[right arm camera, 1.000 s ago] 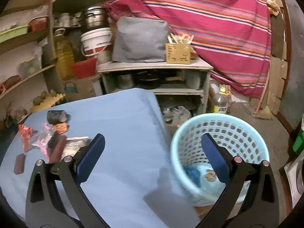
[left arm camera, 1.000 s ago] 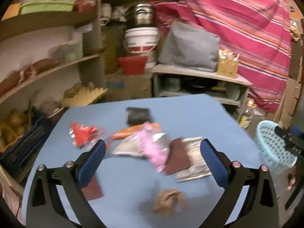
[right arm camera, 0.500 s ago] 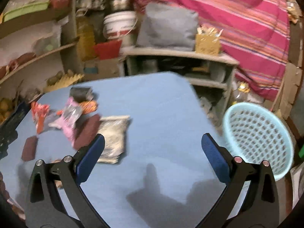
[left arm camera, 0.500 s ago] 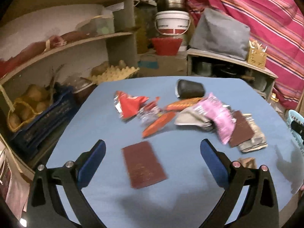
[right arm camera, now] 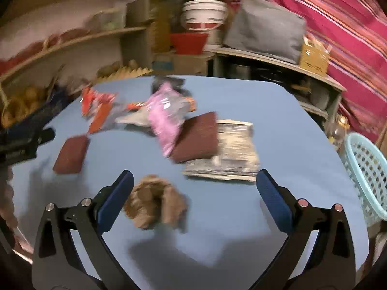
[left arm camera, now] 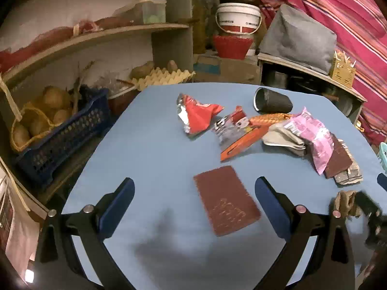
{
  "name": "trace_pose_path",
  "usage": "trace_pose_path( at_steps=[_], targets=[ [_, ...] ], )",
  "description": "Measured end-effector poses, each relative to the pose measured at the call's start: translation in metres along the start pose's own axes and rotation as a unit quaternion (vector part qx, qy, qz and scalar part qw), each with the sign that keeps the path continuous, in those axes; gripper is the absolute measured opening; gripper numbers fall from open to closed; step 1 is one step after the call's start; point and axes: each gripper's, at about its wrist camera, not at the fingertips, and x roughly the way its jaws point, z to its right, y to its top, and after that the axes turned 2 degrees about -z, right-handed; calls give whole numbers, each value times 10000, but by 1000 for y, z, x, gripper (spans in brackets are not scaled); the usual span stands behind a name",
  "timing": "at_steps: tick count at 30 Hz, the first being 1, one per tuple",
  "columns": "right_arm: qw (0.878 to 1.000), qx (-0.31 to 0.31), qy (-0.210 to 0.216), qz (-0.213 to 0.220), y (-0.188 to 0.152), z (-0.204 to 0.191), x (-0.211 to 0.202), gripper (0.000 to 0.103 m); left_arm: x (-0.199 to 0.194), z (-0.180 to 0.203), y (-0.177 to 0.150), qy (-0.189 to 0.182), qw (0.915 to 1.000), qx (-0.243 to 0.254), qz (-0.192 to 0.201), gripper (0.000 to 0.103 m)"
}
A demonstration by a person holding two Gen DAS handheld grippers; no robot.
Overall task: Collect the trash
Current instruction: 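Move both tools back over the trash pile on the table, then grasp another crumpled brown paper with the right tool while the left tool grasps the maroon scouring pad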
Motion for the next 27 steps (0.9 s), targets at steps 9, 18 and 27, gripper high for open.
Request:
trace_pose_path(
  at_steps=[9,18,27],
  targets=[
    [9990,-268,-70,-350,-3,-19,20,93,13,0,-7,-106,9995,-113,-271,97],
    [9960,-325,347,-755,-8,-21,35,49,35,28,0,-262,9982,-39,-540,97],
    [9980,-127,372,-498,0,-3,24,43,52,29,0,-171,9966,-230,-767,97]
  ],
)
